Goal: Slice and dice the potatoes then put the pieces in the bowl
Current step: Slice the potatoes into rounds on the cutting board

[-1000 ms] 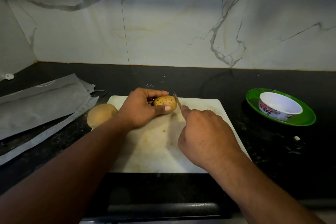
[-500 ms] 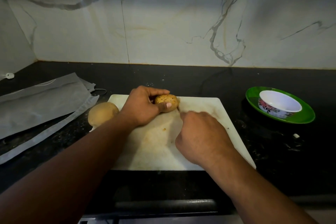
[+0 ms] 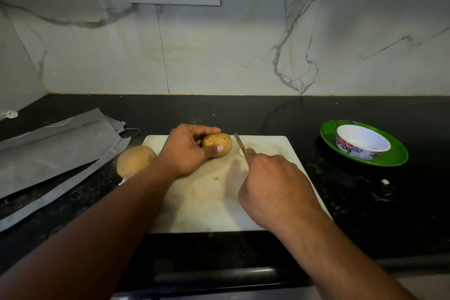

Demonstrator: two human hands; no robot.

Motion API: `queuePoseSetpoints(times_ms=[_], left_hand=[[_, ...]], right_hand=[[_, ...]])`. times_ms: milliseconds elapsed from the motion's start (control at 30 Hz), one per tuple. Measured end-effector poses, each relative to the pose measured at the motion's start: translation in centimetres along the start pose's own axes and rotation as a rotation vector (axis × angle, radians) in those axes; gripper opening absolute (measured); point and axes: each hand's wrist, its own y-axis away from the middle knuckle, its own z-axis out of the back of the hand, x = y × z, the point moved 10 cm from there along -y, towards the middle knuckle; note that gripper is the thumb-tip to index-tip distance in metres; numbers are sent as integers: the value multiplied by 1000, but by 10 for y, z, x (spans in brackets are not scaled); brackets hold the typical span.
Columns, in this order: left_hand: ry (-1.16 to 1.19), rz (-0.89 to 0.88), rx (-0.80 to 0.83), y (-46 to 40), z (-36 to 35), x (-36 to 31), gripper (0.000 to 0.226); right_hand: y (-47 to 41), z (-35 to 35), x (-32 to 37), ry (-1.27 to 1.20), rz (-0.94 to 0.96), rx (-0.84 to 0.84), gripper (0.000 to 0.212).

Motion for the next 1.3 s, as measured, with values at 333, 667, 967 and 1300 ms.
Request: queuePoseSetpoints(times_ms=[333,667,967,1300], left_hand=[[-8,-16,-1,-1,1,1,48],[5,-26,14,-3,0,2,47],[47,-13,-7,-5,-1,6,45],[56,-7,4,-5,-1,7,45]], right_hand=[[-11,0,14,-3,39,-1,51],[-28,-14,17,40,13,4,33],[-24,-23,14,16,-17,40,30],[14,-20,10,24,0,121,34]])
